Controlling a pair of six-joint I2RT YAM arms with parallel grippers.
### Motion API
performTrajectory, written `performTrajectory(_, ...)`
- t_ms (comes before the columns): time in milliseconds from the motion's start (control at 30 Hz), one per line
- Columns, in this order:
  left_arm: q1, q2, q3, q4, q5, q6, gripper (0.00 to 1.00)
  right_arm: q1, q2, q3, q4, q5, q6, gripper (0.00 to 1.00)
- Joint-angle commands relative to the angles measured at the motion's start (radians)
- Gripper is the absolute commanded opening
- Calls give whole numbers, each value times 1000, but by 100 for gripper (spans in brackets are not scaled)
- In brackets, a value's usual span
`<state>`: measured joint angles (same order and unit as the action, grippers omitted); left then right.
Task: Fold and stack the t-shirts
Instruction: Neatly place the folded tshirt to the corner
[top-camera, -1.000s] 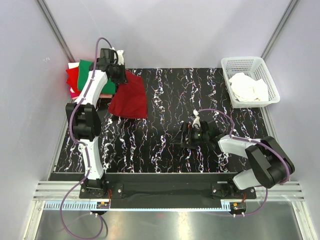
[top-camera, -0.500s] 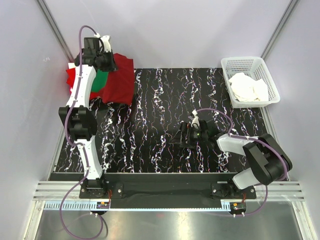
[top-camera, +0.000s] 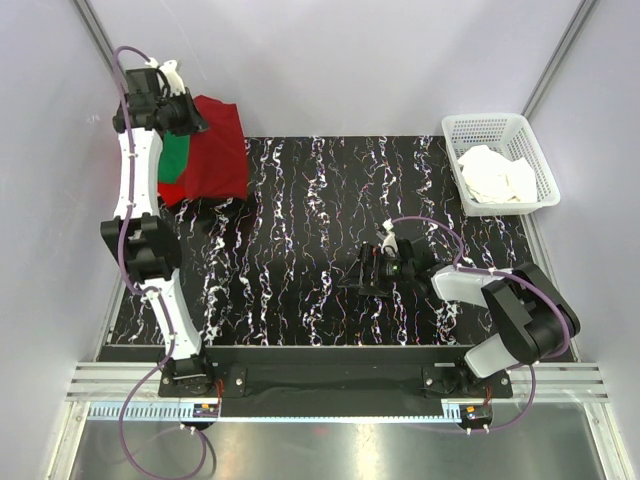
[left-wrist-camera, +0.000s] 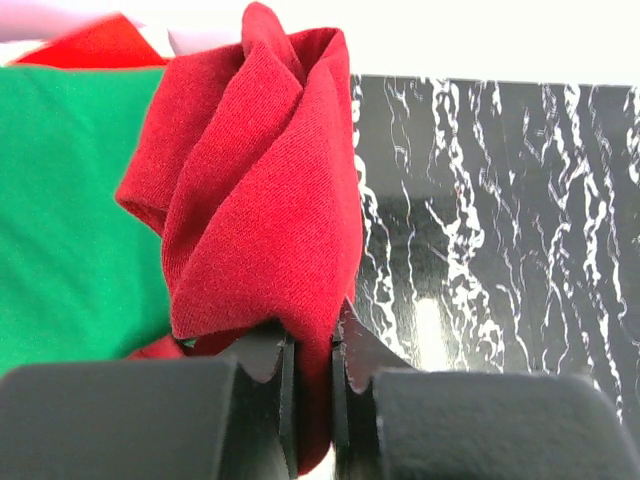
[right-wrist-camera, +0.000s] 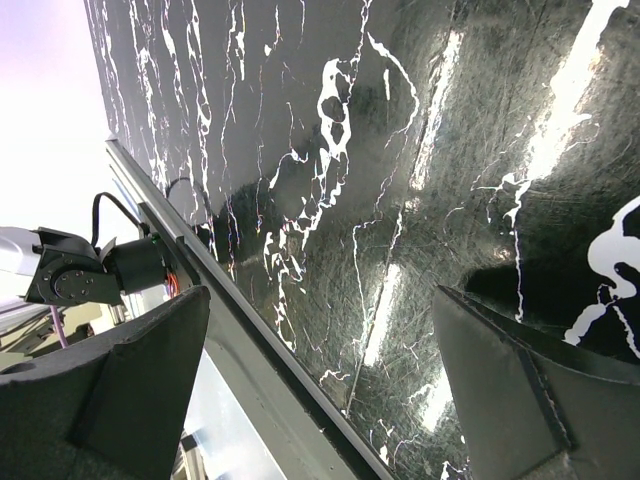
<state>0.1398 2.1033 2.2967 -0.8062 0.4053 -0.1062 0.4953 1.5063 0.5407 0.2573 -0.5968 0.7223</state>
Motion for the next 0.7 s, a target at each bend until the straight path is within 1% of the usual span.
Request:
performTrajectory(0, 18, -13, 93, 78, 53, -30, 2, -9, 8, 35, 28, -29, -9, 100)
performTrajectory(167, 49, 34, 181, 96, 50, -53, 5, -15, 17, 36, 36, -40, -8, 100)
performTrajectory(267, 81, 50, 187, 125, 64, -81, 11, -18, 23, 39, 37, -44, -6, 100)
performTrajectory(367, 110, 84, 188, 144, 95, -99, 13, -21, 26, 39, 40, -47, -3, 100)
performTrajectory(433, 119, 119, 191, 147, 89, -92, 14, -23, 26, 38, 43, -49, -3, 100)
performTrajectory(533, 133, 178, 217, 153, 47, -89, 16, -23, 26, 36, 46, -51, -1, 100)
performTrajectory(600, 142, 195, 214, 171, -17, -82, 20, -24, 26, 35, 48, -52, -1, 99)
performTrajectory(667, 147, 216, 214, 199, -87, -66, 21, -24, 26, 35, 53, -52, 2, 100)
